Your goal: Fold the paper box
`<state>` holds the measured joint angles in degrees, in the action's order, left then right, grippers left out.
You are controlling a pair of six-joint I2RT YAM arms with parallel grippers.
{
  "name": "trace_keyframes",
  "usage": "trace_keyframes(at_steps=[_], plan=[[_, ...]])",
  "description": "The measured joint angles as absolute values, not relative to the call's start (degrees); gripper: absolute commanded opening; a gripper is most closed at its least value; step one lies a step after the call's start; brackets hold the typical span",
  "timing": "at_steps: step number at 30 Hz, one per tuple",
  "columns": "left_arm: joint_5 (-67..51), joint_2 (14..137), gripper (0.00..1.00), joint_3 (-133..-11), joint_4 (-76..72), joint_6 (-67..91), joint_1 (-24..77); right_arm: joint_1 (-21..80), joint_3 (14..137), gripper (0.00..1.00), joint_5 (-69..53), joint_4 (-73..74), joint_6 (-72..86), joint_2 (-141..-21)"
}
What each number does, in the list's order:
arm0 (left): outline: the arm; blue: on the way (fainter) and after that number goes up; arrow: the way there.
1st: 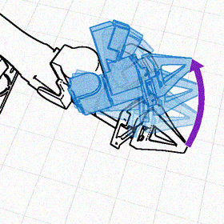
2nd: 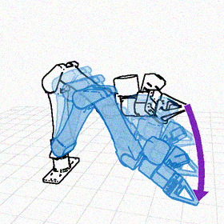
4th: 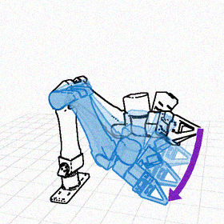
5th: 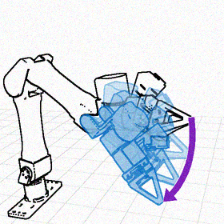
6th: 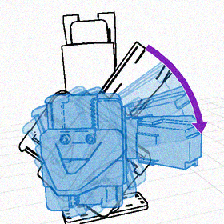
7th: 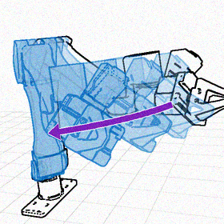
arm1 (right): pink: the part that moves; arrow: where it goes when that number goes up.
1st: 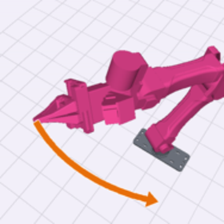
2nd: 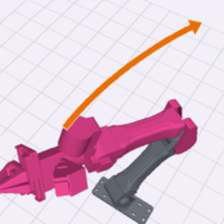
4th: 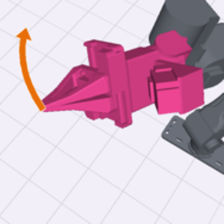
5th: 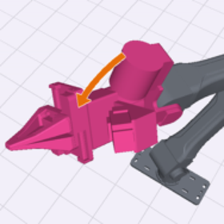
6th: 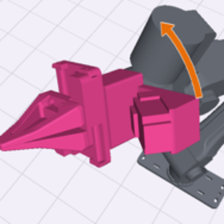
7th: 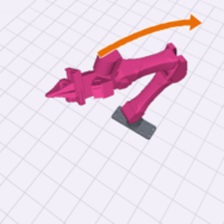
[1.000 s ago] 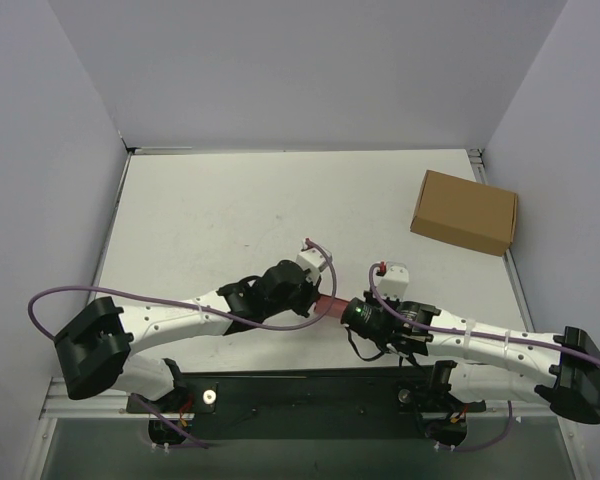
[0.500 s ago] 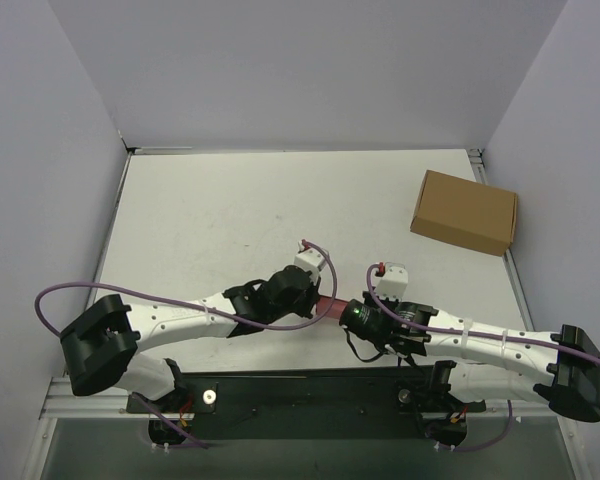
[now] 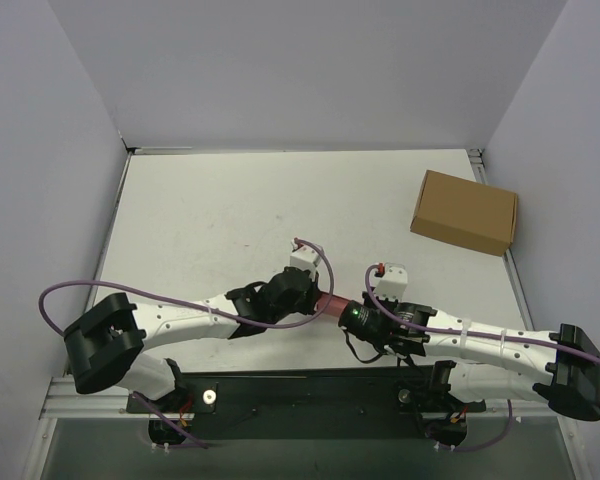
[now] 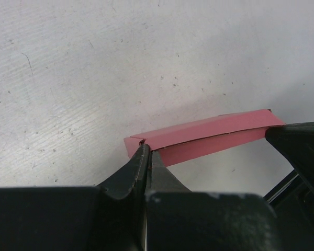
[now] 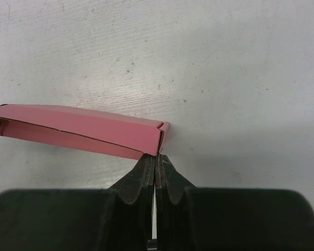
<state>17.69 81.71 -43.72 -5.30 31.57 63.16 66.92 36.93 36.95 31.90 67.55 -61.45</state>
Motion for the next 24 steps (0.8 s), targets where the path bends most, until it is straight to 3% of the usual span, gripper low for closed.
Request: trace_keyframes(at_steps=[24], plan=[[21.96, 82.43, 0.00, -42.39, -8.99, 26.65, 64.86, 67.24, 36.14, 0.00, 37.60, 31.33, 68.79, -60.88]])
